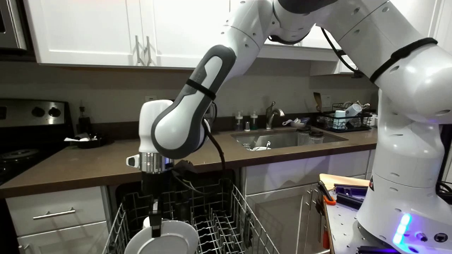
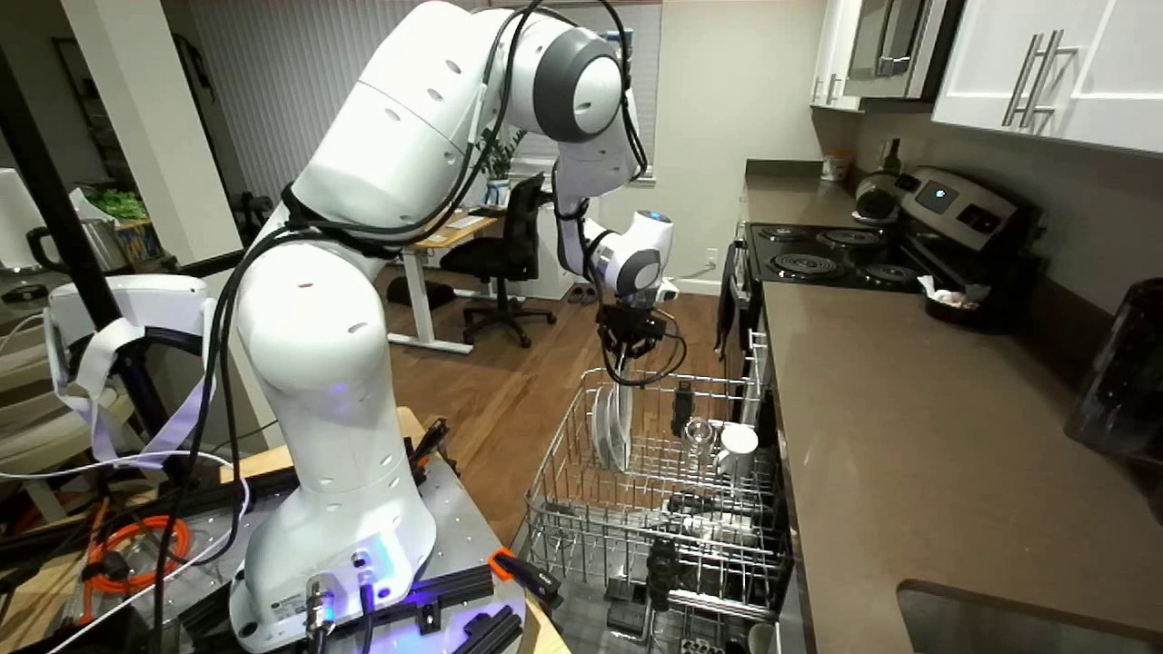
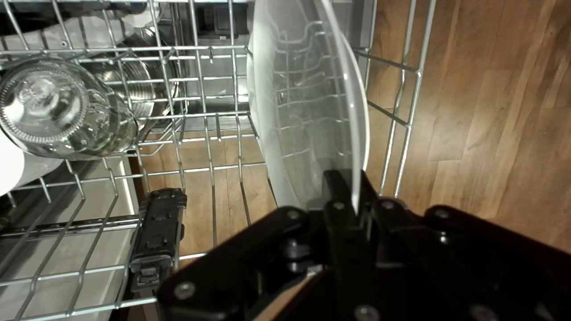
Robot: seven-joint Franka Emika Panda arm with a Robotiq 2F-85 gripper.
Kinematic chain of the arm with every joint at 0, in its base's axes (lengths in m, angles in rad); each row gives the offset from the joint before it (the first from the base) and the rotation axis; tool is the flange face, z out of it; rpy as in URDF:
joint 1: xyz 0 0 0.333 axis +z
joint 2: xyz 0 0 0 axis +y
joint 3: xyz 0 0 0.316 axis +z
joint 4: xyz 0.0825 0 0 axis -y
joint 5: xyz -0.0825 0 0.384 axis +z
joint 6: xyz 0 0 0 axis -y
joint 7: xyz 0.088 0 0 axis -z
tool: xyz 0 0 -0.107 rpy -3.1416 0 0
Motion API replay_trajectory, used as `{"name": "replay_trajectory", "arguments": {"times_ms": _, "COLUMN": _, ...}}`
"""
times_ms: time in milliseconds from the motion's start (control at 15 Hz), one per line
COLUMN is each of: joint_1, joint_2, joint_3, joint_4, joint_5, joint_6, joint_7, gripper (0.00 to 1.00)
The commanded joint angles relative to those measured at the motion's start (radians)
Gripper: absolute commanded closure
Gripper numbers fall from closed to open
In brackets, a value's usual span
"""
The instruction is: Remove plate from the dish washer
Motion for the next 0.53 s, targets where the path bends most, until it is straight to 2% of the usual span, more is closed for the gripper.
{"name": "replay_trajectory", "arguments": {"times_ms": 0, "joint_1": 0.103, "joint_2": -0.107, "joint_3": -0.091, "joint_4": -0.07, "joint_5": -0.016, "joint_6": 0.001, "joint_7": 0.108, "gripper": 0.93}}
{"name": "replay_trajectory", "arguments": {"times_ms": 200, "joint_1": 0.201, "joint_2": -0.144, "joint_3": -0.18, "joint_4": -0.087, "joint_5": -0.068, "joint_6": -0.006, "joint_7": 0.2, "gripper": 0.93}}
{"name": "replay_trajectory", "arguments": {"times_ms": 467, "joint_1": 0.348, "joint_2": -0.148, "joint_3": -0.338, "joint_4": -0.075, "joint_5": -0.218, "joint_6": -0.048, "joint_7": 0.389, "gripper": 0.92}}
